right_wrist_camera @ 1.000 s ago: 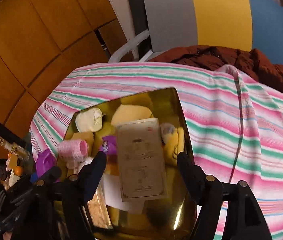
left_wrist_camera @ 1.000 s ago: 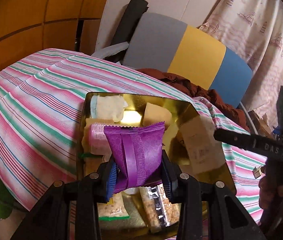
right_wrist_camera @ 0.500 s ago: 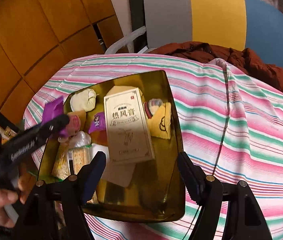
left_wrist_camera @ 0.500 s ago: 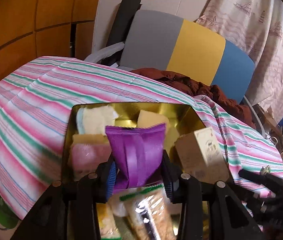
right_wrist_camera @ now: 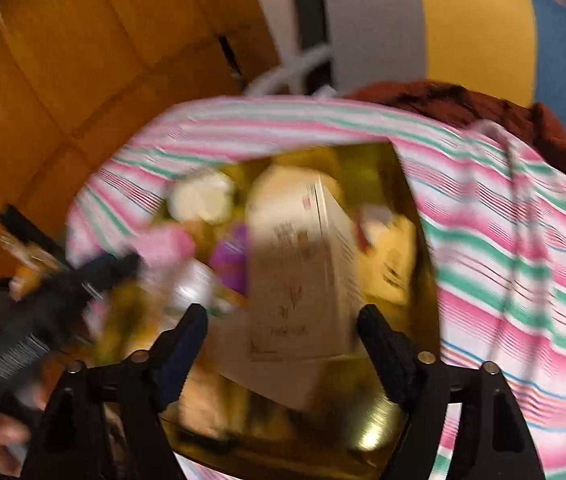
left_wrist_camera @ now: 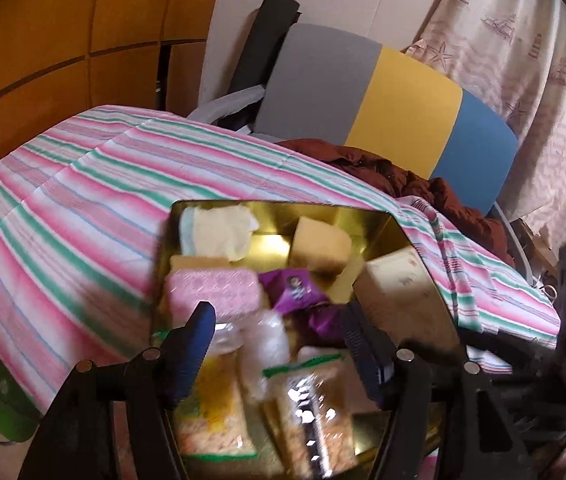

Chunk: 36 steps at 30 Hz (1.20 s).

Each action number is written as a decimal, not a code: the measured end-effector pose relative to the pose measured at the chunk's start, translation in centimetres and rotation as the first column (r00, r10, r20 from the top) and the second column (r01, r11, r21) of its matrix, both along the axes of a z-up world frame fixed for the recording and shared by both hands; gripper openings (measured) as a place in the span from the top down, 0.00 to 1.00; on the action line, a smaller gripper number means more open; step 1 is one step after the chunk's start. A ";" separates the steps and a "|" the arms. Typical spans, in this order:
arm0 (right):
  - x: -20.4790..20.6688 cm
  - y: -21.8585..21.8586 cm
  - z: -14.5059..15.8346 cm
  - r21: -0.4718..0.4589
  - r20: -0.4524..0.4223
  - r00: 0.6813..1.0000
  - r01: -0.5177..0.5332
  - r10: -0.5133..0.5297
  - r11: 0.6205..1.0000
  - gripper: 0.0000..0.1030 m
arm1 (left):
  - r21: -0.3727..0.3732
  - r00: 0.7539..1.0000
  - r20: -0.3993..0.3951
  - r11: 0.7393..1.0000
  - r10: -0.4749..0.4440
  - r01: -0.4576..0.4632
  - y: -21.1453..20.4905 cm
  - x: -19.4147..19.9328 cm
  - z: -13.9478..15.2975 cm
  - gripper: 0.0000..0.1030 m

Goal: Organize objects
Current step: 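Carry the packet and medicine box into the gold tray and open both grippers, then withdraw both grippers from the tray toward the small green box and cotton puff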

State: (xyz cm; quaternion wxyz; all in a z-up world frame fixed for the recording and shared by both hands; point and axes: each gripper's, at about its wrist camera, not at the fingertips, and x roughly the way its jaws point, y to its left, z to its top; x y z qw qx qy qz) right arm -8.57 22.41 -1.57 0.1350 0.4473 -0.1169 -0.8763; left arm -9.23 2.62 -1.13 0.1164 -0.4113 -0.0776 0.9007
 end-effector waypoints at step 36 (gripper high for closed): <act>7.9 0.8 4.1 0.308 -0.167 0.977 0.176 -0.129 0.935 0.01 | -0.139 0.986 -0.121 0.985 -0.115 0.097 3.7 6.7 1.8 0.36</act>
